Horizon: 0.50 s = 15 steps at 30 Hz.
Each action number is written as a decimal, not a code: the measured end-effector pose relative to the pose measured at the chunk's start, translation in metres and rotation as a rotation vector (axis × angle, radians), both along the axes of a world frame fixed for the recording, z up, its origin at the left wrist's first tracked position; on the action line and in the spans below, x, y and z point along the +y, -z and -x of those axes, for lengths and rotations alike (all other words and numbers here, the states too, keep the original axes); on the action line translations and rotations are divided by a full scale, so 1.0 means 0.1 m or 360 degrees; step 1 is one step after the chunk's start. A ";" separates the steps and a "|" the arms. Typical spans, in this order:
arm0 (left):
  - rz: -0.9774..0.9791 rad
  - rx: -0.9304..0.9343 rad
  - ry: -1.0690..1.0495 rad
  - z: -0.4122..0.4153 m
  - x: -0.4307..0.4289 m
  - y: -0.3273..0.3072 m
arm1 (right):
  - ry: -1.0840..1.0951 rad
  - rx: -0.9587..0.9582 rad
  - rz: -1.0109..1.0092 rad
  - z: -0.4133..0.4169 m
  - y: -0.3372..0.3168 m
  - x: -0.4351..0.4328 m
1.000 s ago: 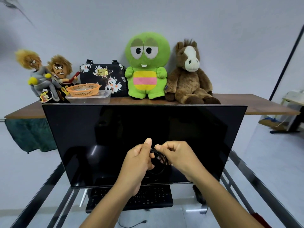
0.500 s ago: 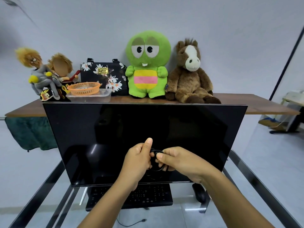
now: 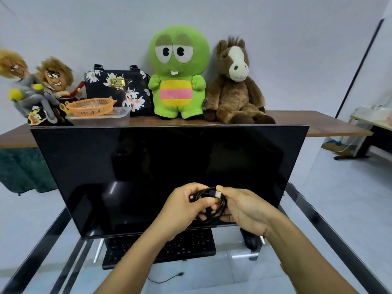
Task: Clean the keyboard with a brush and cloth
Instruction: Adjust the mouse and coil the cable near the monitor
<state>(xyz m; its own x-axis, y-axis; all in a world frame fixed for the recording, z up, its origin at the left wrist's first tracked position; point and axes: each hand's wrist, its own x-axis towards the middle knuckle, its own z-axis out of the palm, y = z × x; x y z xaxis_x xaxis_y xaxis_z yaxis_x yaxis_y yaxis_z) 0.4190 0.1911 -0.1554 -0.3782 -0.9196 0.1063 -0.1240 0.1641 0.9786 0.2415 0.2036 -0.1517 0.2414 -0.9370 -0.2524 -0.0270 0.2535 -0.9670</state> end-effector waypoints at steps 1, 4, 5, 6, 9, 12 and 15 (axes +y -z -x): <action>0.0022 -0.0034 -0.0086 0.05 -0.01 0.03 | 0.0060 -0.0015 0.0037 0.04 0.02 0.01; 0.0105 -0.0175 -0.0264 0.17 -0.04 0.19 | 0.0191 0.0061 0.0255 0.12 0.07 0.08; 0.0120 -0.0209 -0.0263 0.22 -0.03 0.24 | 0.0220 0.0155 0.0332 0.15 0.10 0.11; 0.0125 -0.0231 -0.0250 0.28 -0.01 0.29 | 0.0229 0.0228 0.0379 0.16 0.12 0.13; 0.0113 -0.0259 -0.0259 0.45 -0.02 0.43 | 0.0297 0.0287 0.0410 0.21 0.27 0.17; 0.0066 -0.0299 -0.0317 0.58 -0.05 0.62 | 0.0432 0.0293 0.0349 0.28 0.46 0.19; -0.0139 -0.0255 -0.0348 0.75 -0.07 0.85 | 0.0527 0.0242 0.0227 0.36 0.71 0.22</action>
<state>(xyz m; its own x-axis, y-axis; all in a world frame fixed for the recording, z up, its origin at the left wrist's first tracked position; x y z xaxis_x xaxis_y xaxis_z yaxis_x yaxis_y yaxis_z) 0.3444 0.1842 -0.2408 -0.1756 -0.9842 -0.0221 -0.3016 0.0324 0.9529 0.2050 0.2255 -0.2230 -0.1103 -0.9862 -0.1238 -0.1120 0.1361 -0.9843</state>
